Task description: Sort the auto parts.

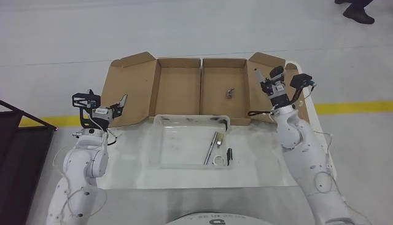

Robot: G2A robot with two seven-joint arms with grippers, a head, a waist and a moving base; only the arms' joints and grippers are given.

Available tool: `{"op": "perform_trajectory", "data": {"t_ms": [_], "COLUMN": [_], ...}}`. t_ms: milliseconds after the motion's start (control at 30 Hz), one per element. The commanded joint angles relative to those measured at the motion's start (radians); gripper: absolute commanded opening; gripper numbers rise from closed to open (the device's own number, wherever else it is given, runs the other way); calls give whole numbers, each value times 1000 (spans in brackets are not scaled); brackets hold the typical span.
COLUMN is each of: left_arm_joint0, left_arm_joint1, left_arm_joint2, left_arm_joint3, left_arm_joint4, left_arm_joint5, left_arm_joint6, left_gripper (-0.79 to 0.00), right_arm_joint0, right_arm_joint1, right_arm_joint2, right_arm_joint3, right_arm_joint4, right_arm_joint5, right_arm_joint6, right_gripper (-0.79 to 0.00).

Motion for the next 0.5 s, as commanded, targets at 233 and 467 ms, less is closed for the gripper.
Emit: {"op": "perform_trajectory", "data": {"t_ms": [233, 467], "left_arm_joint0": [0, 0], "left_arm_joint1": [0, 0], "left_arm_joint2": [0, 0], "left_arm_joint3": [0, 0], "left_arm_joint4": [0, 0], "left_arm_joint5": [0, 0], "left_arm_joint6": [0, 0], "left_gripper": [0, 0], "right_arm_joint0": [-61, -61], "right_arm_joint1": [10, 10], "right_arm_joint2": [66, 66], "right_arm_joint3": [-44, -44], "right_arm_joint4": [18, 18], "right_arm_joint5": [-45, -45], "right_arm_joint6": [-11, -11], "right_gripper": [0, 0]}}
